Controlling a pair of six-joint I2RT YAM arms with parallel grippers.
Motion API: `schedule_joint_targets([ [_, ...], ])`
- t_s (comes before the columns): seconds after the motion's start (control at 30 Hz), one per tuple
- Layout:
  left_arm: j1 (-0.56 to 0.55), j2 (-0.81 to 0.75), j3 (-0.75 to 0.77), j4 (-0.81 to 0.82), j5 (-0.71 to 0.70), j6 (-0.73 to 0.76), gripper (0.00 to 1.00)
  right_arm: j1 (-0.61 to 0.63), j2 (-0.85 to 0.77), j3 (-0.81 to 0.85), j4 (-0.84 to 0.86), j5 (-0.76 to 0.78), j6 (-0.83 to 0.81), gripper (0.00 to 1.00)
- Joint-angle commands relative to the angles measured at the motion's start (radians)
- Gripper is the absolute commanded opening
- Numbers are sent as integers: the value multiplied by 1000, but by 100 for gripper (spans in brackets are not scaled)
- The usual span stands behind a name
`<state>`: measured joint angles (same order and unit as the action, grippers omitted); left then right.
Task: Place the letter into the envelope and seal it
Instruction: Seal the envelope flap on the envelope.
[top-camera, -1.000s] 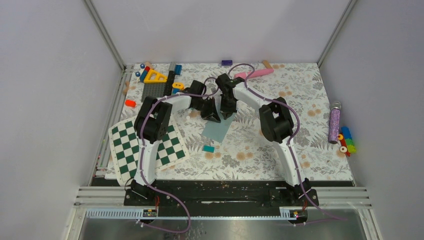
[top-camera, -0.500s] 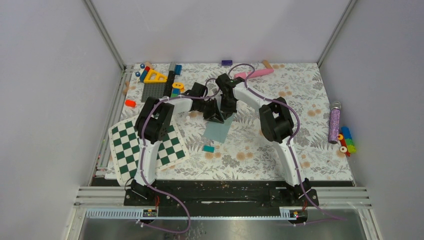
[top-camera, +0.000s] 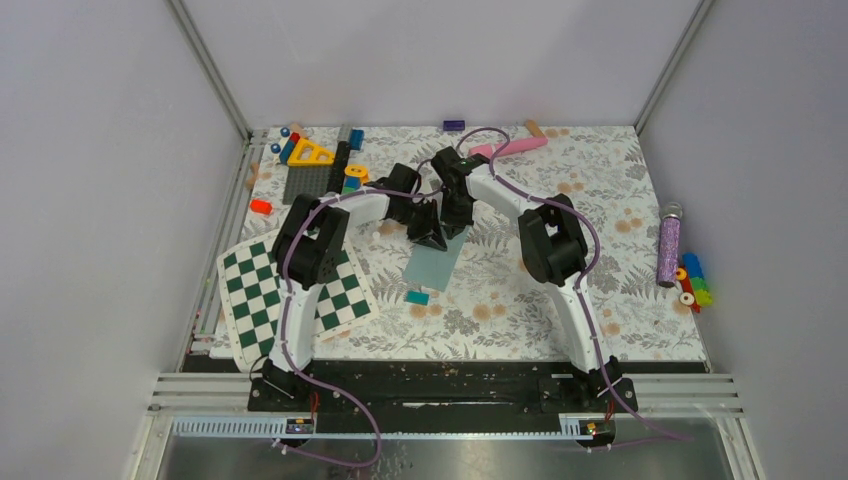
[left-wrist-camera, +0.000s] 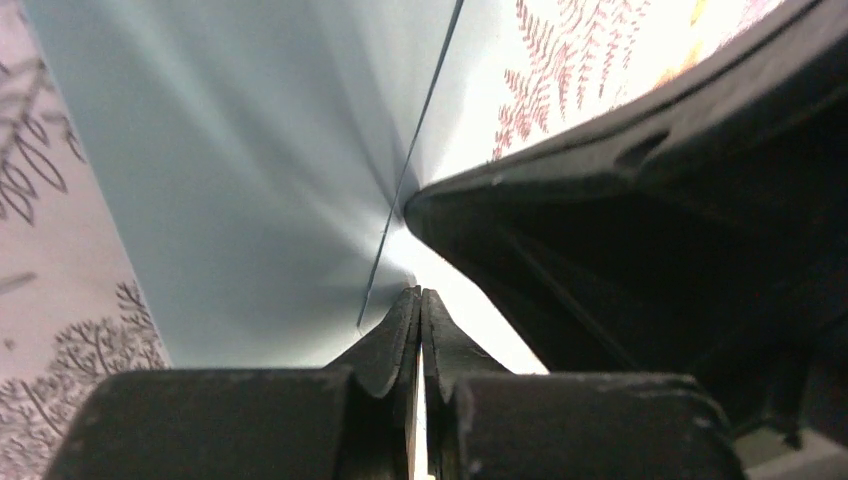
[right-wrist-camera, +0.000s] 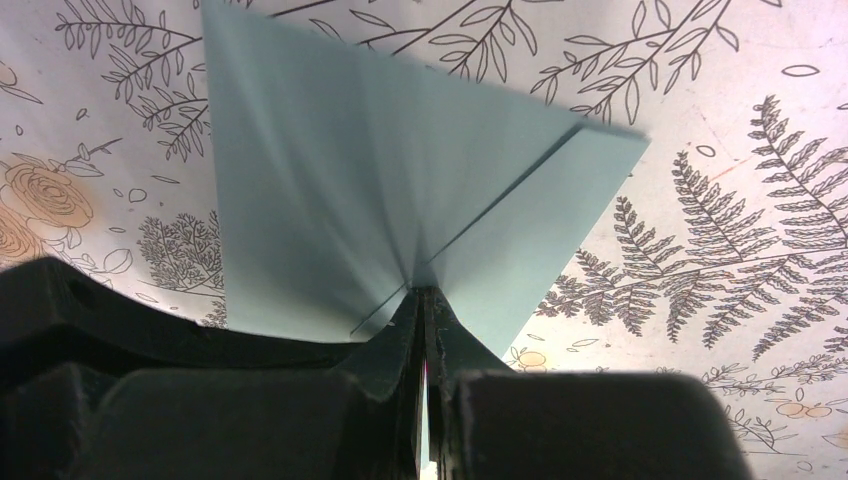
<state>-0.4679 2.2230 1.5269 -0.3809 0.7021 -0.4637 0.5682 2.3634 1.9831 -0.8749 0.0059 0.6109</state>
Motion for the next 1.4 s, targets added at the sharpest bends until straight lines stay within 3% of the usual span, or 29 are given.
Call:
schedule_joint_targets([
  [0.0, -29, -44, -69, -101, -90, 100, 0, 4, 18, 3, -16, -3, 16, 0],
  [0.3, -28, -74, -110, -76, -69, 106, 0, 3, 22, 8, -16, -3, 14, 0],
  [0.9, -8, 72, 115, -70, -84, 45, 0, 4, 22, 9, -15, 0, 7, 0],
  [1.37, 15, -69, -32, -168, -34, 179, 0, 4, 23, 9, -16, 9, 6, 0],
])
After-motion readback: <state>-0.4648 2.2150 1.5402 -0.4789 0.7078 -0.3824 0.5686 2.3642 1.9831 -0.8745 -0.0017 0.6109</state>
